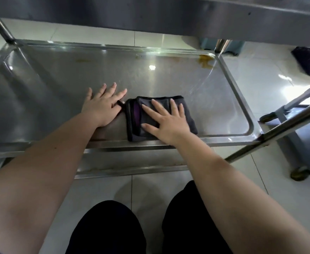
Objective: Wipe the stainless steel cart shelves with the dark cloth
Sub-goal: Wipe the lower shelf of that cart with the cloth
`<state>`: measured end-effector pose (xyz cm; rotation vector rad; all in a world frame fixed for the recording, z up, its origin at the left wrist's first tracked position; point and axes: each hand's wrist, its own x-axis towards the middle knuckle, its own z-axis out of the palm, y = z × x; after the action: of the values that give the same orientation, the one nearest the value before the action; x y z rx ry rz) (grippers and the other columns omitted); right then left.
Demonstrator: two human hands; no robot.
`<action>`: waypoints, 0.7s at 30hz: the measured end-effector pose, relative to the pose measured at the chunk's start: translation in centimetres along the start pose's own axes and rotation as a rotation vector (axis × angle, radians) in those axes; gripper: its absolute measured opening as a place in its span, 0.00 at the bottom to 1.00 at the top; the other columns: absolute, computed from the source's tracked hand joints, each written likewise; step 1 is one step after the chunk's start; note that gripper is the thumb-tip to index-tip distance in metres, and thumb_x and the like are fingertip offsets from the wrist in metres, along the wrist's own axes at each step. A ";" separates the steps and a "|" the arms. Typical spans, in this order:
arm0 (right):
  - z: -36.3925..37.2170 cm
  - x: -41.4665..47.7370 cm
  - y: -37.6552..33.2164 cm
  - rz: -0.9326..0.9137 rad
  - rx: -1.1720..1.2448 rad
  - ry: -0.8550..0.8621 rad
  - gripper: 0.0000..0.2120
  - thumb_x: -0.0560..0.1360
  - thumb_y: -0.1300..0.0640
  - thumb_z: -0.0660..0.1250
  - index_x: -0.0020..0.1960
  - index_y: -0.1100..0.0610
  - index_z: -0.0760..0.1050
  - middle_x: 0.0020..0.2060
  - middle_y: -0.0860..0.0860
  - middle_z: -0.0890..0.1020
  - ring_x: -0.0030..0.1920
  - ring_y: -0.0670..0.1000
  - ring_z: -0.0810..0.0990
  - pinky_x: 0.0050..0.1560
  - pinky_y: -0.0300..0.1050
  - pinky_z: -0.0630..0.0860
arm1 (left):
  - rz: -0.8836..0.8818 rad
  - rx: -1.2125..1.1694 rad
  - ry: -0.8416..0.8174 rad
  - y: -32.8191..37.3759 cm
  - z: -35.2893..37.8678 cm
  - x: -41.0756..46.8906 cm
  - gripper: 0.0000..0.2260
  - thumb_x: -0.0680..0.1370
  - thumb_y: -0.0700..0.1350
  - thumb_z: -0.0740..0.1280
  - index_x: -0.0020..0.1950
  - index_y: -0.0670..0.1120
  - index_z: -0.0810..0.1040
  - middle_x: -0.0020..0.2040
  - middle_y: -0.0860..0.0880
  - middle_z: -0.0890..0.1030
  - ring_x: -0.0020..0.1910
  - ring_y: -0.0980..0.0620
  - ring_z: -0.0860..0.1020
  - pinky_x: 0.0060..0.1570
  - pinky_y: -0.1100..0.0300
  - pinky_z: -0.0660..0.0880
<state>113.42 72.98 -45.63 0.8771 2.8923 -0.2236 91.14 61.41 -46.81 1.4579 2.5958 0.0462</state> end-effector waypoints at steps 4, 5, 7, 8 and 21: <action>-0.8 -2.1 9.1 0.185 0.008 -0.037 0.30 0.76 0.28 0.50 0.74 0.27 0.41 0.78 0.36 0.44 0.79 0.60 0.38 0.75 0.61 0.34 | 0.013 -0.006 -0.008 0.1 -0.2 -0.4 0.23 0.82 0.63 0.42 0.78 0.68 0.43 0.81 0.57 0.42 0.80 0.50 0.41 0.75 0.41 0.37; -1.2 -2.9 11.6 0.243 0.009 -0.047 0.30 0.76 0.28 0.50 0.74 0.27 0.41 0.78 0.35 0.43 0.79 0.60 0.38 0.76 0.61 0.34 | 0.013 -0.007 -0.005 0.1 -0.1 -0.4 0.23 0.82 0.63 0.42 0.78 0.68 0.43 0.81 0.57 0.42 0.80 0.50 0.41 0.75 0.41 0.37; -1.7 -4.1 15.4 0.343 0.029 -0.074 0.30 0.77 0.29 0.50 0.73 0.26 0.39 0.78 0.36 0.43 0.79 0.59 0.38 0.76 0.61 0.35 | 0.014 -0.011 -0.002 0.2 -0.1 -0.4 0.23 0.82 0.63 0.43 0.77 0.68 0.44 0.81 0.57 0.42 0.80 0.50 0.41 0.75 0.41 0.37; -1.8 -4.5 16.4 0.375 0.034 -0.080 0.29 0.77 0.29 0.49 0.73 0.26 0.39 0.78 0.36 0.43 0.79 0.59 0.37 0.76 0.61 0.35 | 0.016 -0.012 0.000 0.2 -0.1 -0.4 0.23 0.82 0.63 0.42 0.78 0.68 0.44 0.81 0.57 0.42 0.80 0.50 0.40 0.75 0.40 0.37; 0.6 -0.2 -6.5 0.110 -0.016 -0.062 0.33 0.75 0.26 0.41 0.76 0.32 0.35 0.79 0.43 0.38 0.75 0.70 0.32 0.70 0.72 0.33 | 0.007 -0.204 0.076 -1.3 -0.5 -1.1 0.21 0.85 0.54 0.45 0.79 0.62 0.52 0.81 0.55 0.50 0.80 0.52 0.44 0.76 0.43 0.39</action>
<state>109.98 67.41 -45.46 1.0045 2.7750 -0.2128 90.55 59.85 -46.29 1.4179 2.5560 0.3634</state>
